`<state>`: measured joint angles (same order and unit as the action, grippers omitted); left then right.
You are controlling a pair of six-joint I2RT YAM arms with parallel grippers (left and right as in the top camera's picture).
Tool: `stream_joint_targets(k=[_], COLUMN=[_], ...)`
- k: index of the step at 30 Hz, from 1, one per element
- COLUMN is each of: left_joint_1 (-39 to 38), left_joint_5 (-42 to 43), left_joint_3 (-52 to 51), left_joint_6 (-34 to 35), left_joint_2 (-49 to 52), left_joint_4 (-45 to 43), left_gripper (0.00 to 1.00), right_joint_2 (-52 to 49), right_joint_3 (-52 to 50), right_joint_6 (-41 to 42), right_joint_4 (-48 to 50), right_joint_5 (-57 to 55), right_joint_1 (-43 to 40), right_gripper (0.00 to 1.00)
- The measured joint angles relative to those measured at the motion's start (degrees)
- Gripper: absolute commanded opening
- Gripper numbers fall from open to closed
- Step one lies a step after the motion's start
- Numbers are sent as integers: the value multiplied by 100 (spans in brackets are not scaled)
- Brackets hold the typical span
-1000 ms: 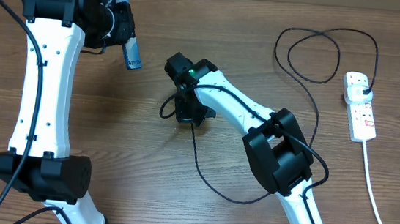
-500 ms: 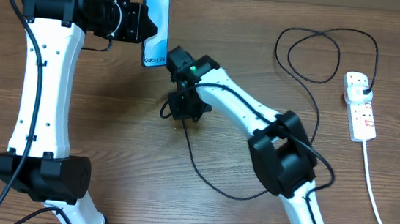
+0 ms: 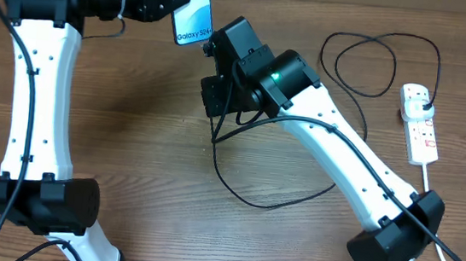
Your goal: Plug charger to phone and switch on socket
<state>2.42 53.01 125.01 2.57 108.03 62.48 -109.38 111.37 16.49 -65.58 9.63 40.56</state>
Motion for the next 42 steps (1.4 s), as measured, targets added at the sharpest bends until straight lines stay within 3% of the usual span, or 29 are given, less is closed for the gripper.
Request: stream_joint_targets(k=[6,22,31,42], left_joint_1=[138,-7,-170,-181], left_joint_5=[614,848,1137,1410], left_joint_3=[0,0,0,0], left_joint_6=[122,22,17,-590], left_joint_2=[0,0,0,0], left_joint_4=[140,684,695,977], left_gripper=[4,4,4,4], right_joint_2=[15,975,1012,1012], right_joint_3=[0,0,0,0], right_joint_6=[0,-2,0,-2], right_joint_4=[39,116,111,155], right_joint_5=[2,177,472,511], right_joint_1=[-2,0,-2,0], right_gripper=[4,4,4,4])
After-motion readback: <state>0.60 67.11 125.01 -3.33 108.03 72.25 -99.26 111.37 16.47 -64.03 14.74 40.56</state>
